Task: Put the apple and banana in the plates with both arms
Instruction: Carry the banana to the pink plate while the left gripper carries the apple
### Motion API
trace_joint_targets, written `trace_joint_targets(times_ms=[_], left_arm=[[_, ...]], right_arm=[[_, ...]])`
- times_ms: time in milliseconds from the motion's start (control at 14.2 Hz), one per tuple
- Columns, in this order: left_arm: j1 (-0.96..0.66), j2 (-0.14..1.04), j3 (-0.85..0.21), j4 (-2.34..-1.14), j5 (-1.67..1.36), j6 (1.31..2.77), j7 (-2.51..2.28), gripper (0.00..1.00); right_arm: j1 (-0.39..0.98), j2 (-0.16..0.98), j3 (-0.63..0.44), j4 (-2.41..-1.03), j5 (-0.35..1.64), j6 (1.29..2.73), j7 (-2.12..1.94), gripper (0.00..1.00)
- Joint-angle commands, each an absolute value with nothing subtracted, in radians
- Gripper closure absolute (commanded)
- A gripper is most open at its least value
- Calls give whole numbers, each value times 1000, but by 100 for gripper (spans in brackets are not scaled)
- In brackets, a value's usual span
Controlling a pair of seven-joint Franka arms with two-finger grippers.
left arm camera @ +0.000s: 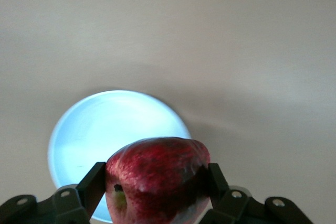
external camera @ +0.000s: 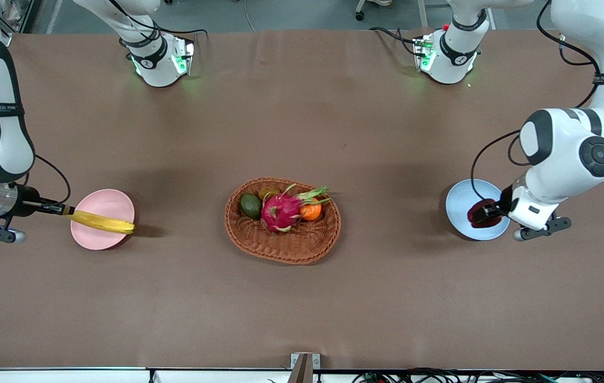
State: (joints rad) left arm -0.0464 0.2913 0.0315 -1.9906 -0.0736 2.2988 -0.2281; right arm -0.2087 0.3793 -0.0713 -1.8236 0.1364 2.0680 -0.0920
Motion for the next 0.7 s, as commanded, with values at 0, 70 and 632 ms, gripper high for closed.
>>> trace_joint_targets(times_ms=[0, 70, 632], left_arm=[[-20, 301, 21, -2037, -52, 2351, -210, 59], [-12, 311, 21, -2048, -52, 2374, -206, 59], [0, 406, 20, -2072, -52, 2465, -201, 58]], right_arm=[[-270, 368, -48, -1907, 127, 2179, -162, 100], [-279, 371, -48, -1916, 127, 2195, -164, 100], [-311, 405, -46, -1939, 138, 2260, -166, 92]])
